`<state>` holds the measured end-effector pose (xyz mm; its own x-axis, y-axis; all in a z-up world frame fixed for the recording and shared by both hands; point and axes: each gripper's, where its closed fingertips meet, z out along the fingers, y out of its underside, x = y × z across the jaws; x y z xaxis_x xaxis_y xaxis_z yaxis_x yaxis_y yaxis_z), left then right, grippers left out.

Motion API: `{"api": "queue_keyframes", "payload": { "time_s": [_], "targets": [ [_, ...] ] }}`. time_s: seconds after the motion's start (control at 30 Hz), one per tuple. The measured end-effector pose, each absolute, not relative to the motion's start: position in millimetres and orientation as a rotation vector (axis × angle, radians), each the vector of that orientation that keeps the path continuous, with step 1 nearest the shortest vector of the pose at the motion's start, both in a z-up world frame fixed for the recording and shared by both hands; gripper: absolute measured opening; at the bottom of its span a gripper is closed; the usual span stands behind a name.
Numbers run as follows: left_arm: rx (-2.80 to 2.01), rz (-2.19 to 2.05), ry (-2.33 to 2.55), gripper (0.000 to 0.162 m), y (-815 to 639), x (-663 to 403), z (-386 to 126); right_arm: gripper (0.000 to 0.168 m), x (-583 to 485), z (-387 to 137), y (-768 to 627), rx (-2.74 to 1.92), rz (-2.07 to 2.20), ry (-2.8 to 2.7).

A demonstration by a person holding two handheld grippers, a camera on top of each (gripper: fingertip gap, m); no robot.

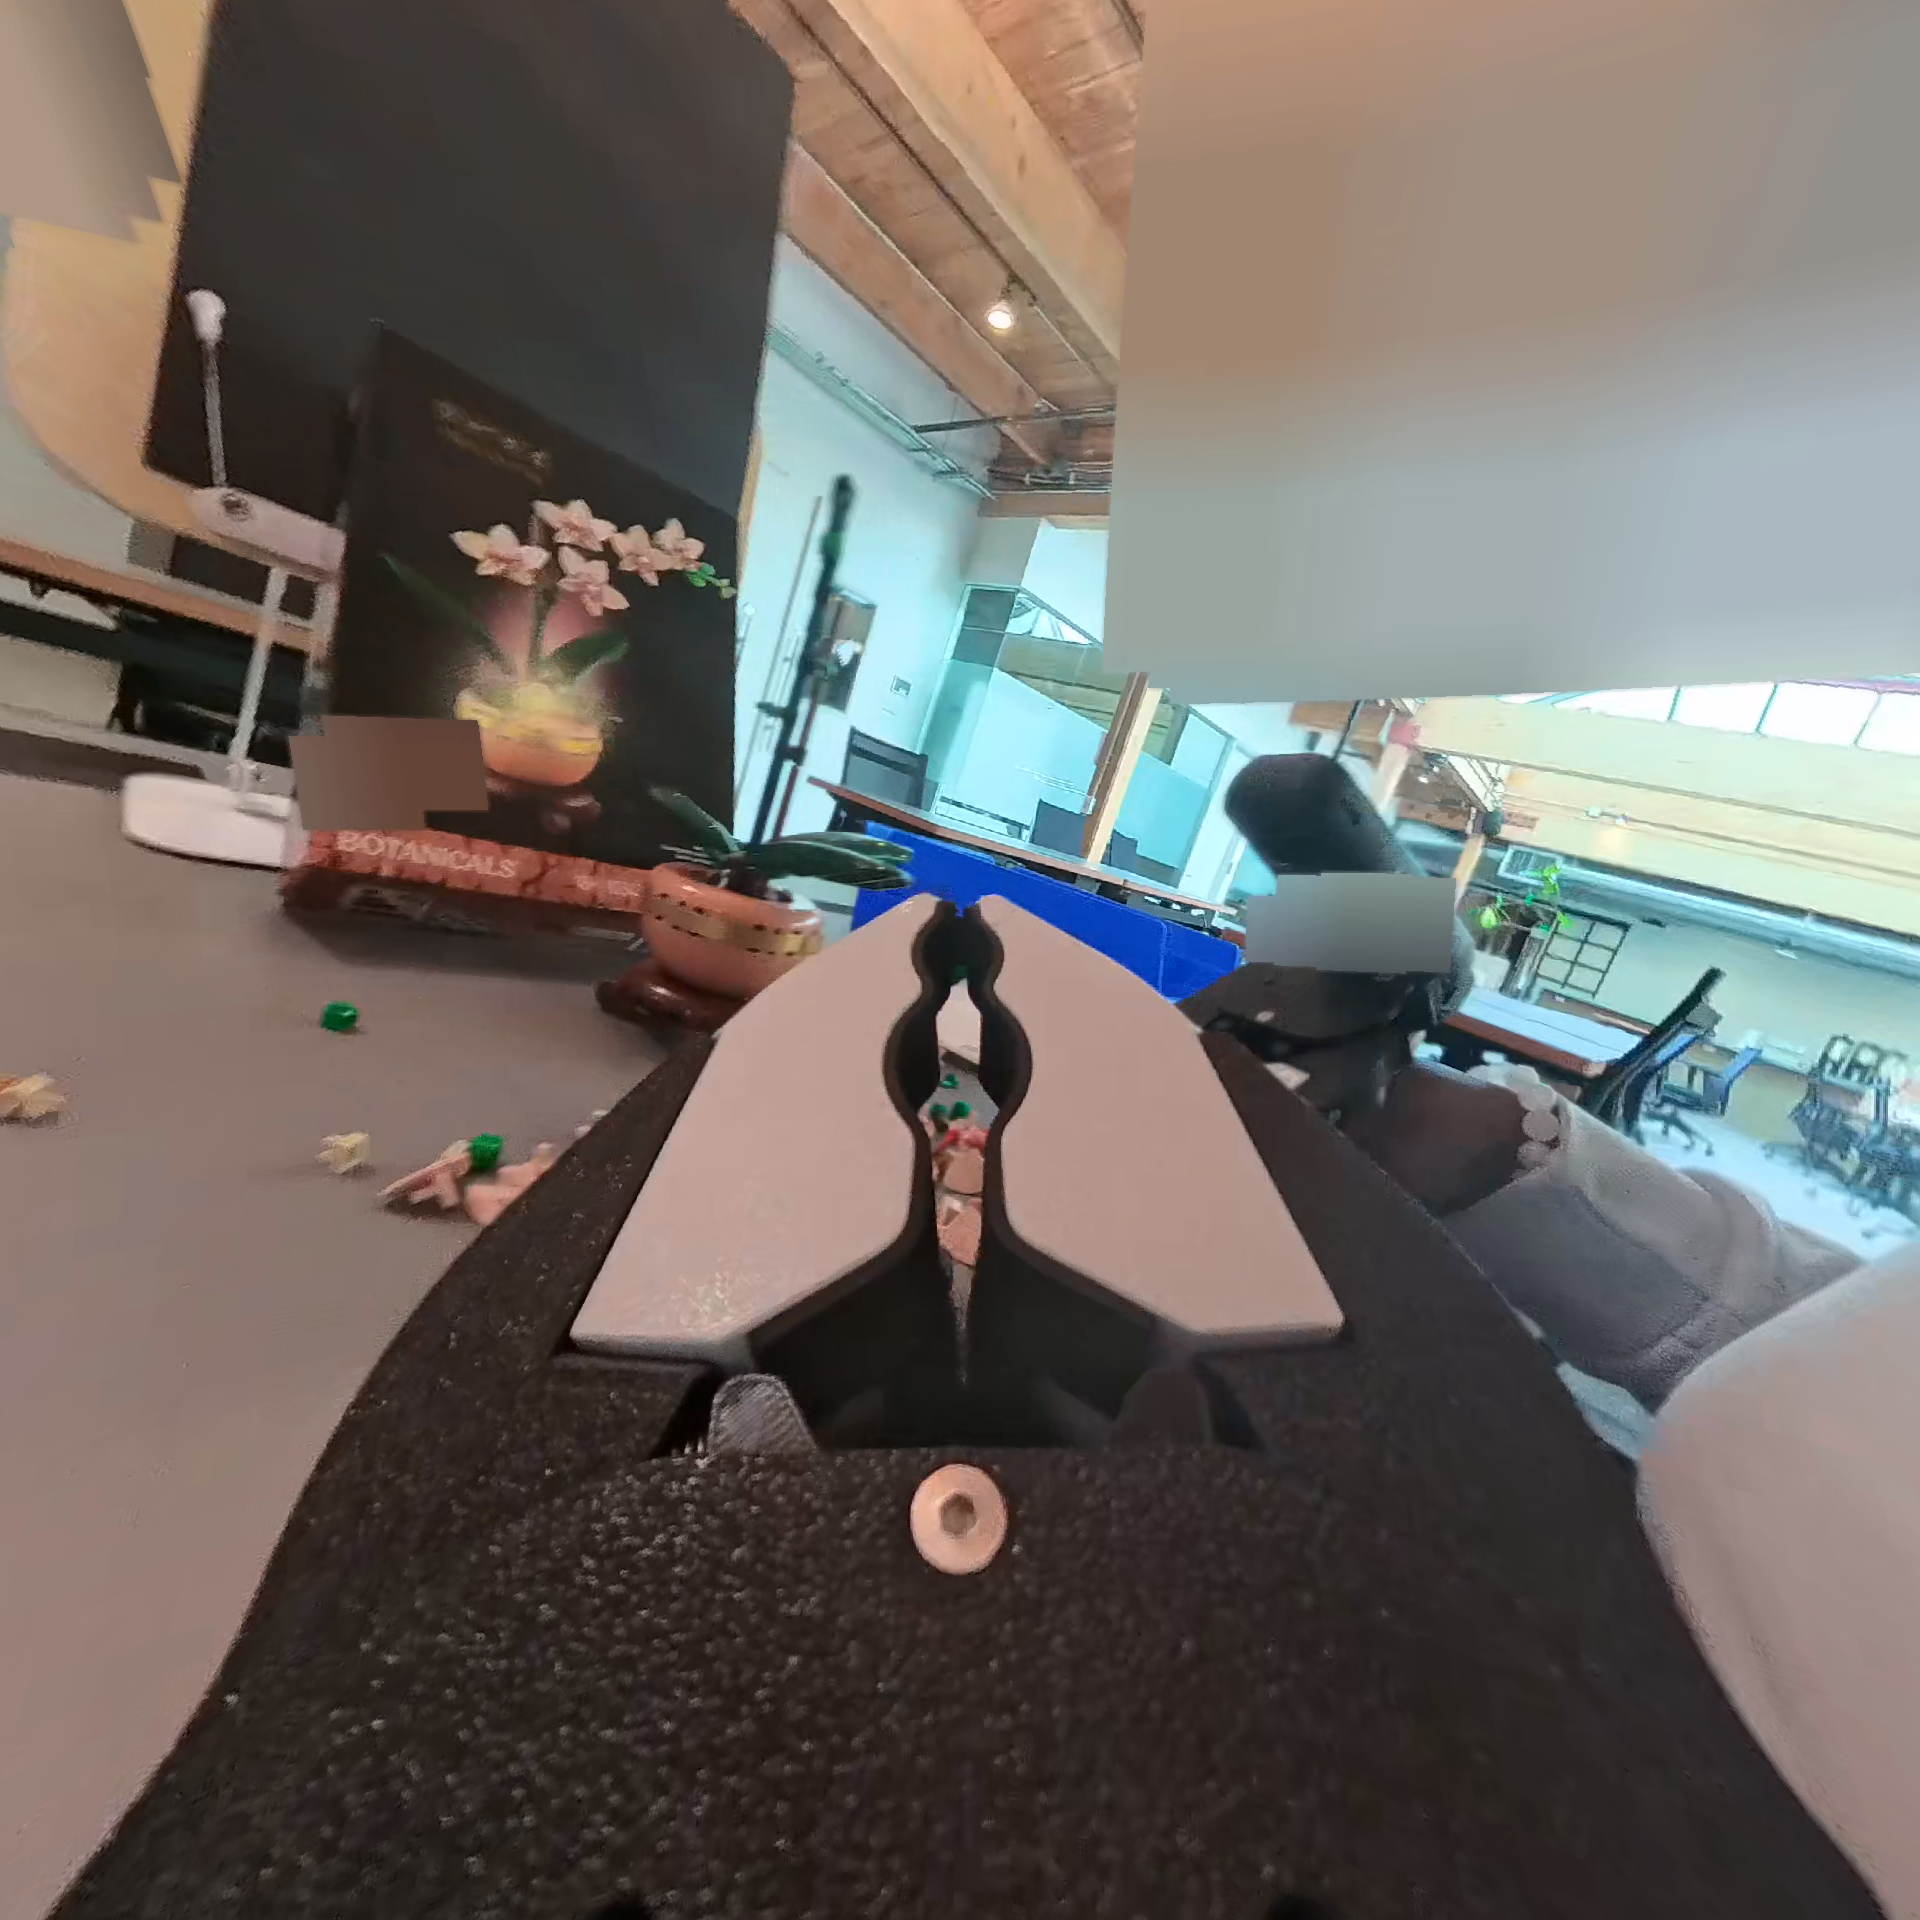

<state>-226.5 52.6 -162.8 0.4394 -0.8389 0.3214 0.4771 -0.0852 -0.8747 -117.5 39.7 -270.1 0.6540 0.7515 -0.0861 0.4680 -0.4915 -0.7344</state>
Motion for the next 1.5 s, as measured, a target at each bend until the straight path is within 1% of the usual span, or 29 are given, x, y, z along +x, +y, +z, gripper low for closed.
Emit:
{"api": "queue_keyframes", "payload": {
  "time_s": [0.1, 0.17, 0.27, 0.43, 0.53, 0.6, 0.67, 0.73, 0.8, 0.87, 0.93, 1.03, 1.17, 1.27, 1.37, 1.43, 1.5],
  "targets": [
    [-1.166, -1.086, 0.450, 0.001, 35, -213, -161, 0.014, -133, -286, 19, -2.221, 0.548, -1.066],
    [-1.132, -1.069, 0.481, 0.001, 25, -209, -155, 0.015, -145, -275, 8, -2.155, 0.625, -1.082],
    [-1.086, -1.030, 0.514, 0.001, 14, -210, -143, 0.010, -157, -264, -8, -2.074, 0.682, -1.100],
    [-1.007, -1.027, 0.547, 0.001, -5, -208, -127, 0.007, -151, -285, 20, -2.190, 0.577, -0.956],
    [-0.967, -1.022, 0.561, 0.000, -16, -205, -121, 0.008, -118, -282, 71, -2.182, 0.292, -0.735],
    [-0.945, -1.004, 0.575, 0.001, -23, -204, -117, 0.011, -100, -262, 92, -2.078, 0.182, -0.607],
    [-0.932, -0.977, 0.592, 0.001, -26, -203, -114, 0.013, -96, -232, 89, -1.953, 0.212, -0.562],
    [-0.911, -0.960, 0.576, 0.001, -27, -206, -111, 0.023, -88, -188, 80, -1.728, 0.222, -0.507],
    [-0.897, -0.975, 0.560, 0.001, -26, -209, -110, 0.032, -70, -134, 59, -1.397, 0.208, -0.398],
    [-0.931, -0.978, 0.553, 0.002, -20, -208, -114, 0.032, -40, -92, 29, -1.088, 0.215, -0.230],
    [-0.944, -0.983, 0.537, 0.001, -18, -209, -115, 0.028, -17, -81, 3, -0.924, 0.278, -0.122],
    [-0.939, -1.002, 0.523, 0.001, -20, -208, -115, 0.020, -4, -85, -12, -0.819, 0.326, -0.049],
    [-0.930, -1.023, 0.504, 0.001, -23, -214, -101, 0.021, -37, -92, 0, -0.958, 0.407, -0.139],
    [-0.926, -1.039, 0.525, 0.001, -8, -225, -74, 0.027, -100, -97, 7, -1.080, 0.563, -0.387],
    [-0.924, -1.114, 0.526, 0.001, 23, -234, -51, 0.049, -151, -109, 28, -1.270, 0.665, -0.596],
    [-0.869, -1.221, 0.550, 0.001, 40, -233, -36, 0.062, -168, -104, 48, -1.298, 0.658, -0.687],
    [-0.854, -1.336, 0.598, 0.001, 59, -223, -26, 0.062, -179, -88, 64, -1.275, 0.675, -0.745]
  ]
}}
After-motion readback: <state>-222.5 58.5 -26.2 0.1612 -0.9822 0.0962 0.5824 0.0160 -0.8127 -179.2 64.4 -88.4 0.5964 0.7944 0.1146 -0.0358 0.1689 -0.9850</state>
